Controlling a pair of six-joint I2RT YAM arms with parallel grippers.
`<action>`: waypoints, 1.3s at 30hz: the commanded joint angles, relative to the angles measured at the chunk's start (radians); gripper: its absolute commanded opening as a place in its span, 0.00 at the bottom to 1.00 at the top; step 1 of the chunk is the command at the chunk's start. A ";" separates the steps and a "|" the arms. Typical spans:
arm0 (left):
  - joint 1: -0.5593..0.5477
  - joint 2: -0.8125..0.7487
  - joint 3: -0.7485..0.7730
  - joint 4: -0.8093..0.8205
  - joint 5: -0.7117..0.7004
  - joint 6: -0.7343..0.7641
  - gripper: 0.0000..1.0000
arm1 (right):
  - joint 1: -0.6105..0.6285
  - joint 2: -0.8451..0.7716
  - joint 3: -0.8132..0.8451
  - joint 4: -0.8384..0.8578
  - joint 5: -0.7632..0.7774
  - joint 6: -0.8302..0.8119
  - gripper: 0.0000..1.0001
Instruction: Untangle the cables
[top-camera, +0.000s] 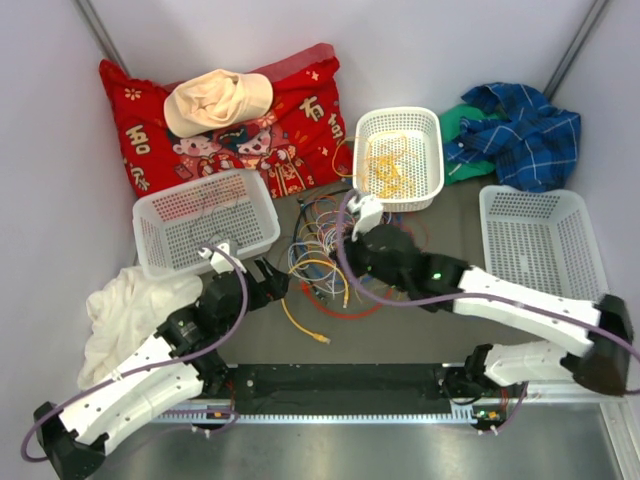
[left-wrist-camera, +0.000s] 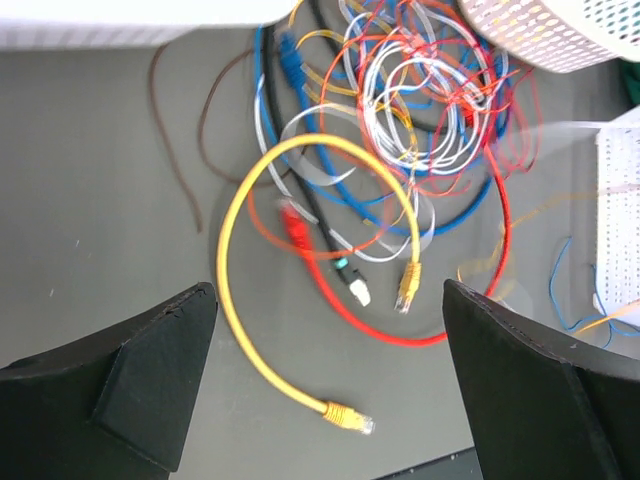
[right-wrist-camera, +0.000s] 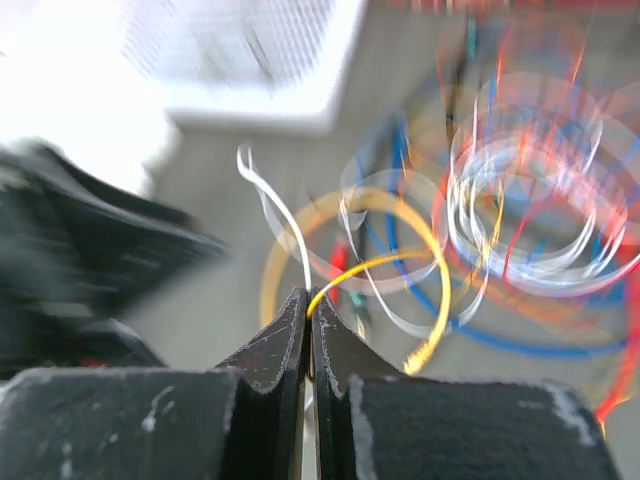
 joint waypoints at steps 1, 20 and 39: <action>0.000 0.006 0.060 0.147 -0.023 0.101 0.99 | 0.000 -0.155 0.144 -0.135 -0.005 -0.058 0.00; 0.000 -0.052 0.059 0.606 0.118 0.251 0.99 | 0.000 -0.319 0.196 -0.265 -0.028 0.006 0.00; -0.002 0.069 -0.027 0.813 0.440 0.267 0.99 | 0.000 -0.338 0.227 -0.288 -0.057 0.031 0.00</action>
